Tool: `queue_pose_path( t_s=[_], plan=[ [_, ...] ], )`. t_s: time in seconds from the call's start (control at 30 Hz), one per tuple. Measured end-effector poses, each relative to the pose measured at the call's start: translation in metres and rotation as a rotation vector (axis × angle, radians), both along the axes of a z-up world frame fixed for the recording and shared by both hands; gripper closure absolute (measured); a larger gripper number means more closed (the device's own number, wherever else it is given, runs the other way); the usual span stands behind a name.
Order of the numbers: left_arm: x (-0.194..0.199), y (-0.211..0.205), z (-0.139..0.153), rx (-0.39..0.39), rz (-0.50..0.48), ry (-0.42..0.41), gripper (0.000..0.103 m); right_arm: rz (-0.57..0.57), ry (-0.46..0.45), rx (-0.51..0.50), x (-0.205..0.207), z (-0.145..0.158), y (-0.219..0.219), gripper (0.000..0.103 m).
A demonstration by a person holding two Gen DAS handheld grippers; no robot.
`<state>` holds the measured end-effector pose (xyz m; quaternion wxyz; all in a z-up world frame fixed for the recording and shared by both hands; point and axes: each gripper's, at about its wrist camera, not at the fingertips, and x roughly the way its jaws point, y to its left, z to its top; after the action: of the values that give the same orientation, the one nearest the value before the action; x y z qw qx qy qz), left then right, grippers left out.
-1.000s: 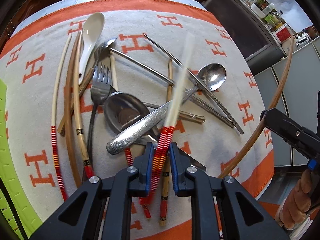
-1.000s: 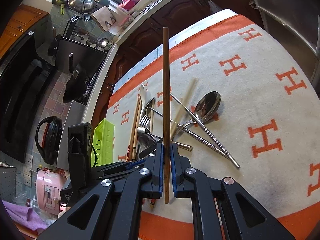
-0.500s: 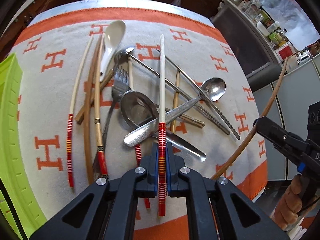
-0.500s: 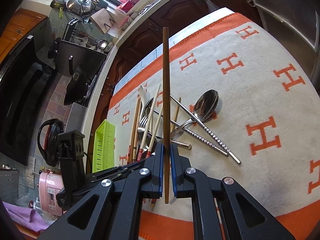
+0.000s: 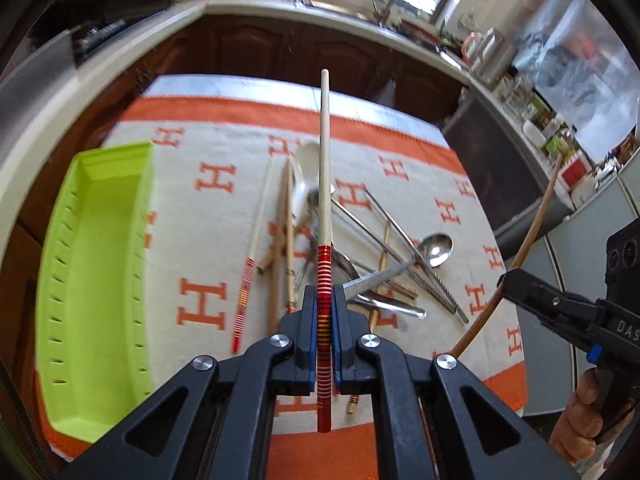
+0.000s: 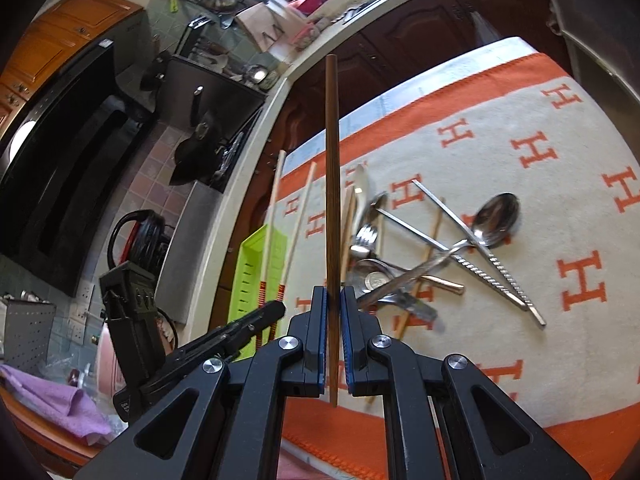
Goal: Organize utensils
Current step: 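Carry the red-striped chopsticks into the green tray and open the left tool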
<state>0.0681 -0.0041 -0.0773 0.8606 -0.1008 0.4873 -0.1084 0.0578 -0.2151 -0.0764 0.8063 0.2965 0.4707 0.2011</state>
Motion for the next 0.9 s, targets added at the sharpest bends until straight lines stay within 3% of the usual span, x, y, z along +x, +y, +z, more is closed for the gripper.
queue_pose_path(
  t_s=[0.13, 0.27, 0.53, 0.73, 0.8, 0.87, 0.9],
  plan=[
    [-0.014, 0.032, 0.019, 0.041, 0.061, -0.052, 0.1, 0.079, -0.013, 0.004, 0.004, 0.018, 0.039, 0.096],
    [-0.026, 0.073, 0.017, 0.094, 0.149, -0.068, 0.1, 0.163, -0.027, 0.004, 0.009, 0.037, 0.087, 0.096],
    [-0.04, 0.144, -0.028, 0.115, 0.239, 0.025, 0.1, 0.269, -0.034, -0.011, 0.026, 0.064, 0.186, 0.096],
    [-0.043, 0.168, -0.06, 0.102, 0.257, 0.079, 0.099, 0.338, 0.005, -0.072, 0.047, 0.052, 0.255, 0.096],
    [-0.046, 0.174, -0.062, 0.107, 0.278, 0.078, 0.09, 0.357, 0.02, -0.099, 0.054, 0.043, 0.276, 0.096],
    [-0.051, 0.182, -0.058, 0.101, 0.299, 0.055, 0.072, 0.368, 0.033, -0.121, 0.059, 0.032, 0.288, 0.096],
    [-0.053, 0.185, -0.056, 0.1, 0.31, 0.039, 0.058, 0.373, 0.038, -0.133, 0.061, 0.028, 0.294, 0.096]
  ],
)
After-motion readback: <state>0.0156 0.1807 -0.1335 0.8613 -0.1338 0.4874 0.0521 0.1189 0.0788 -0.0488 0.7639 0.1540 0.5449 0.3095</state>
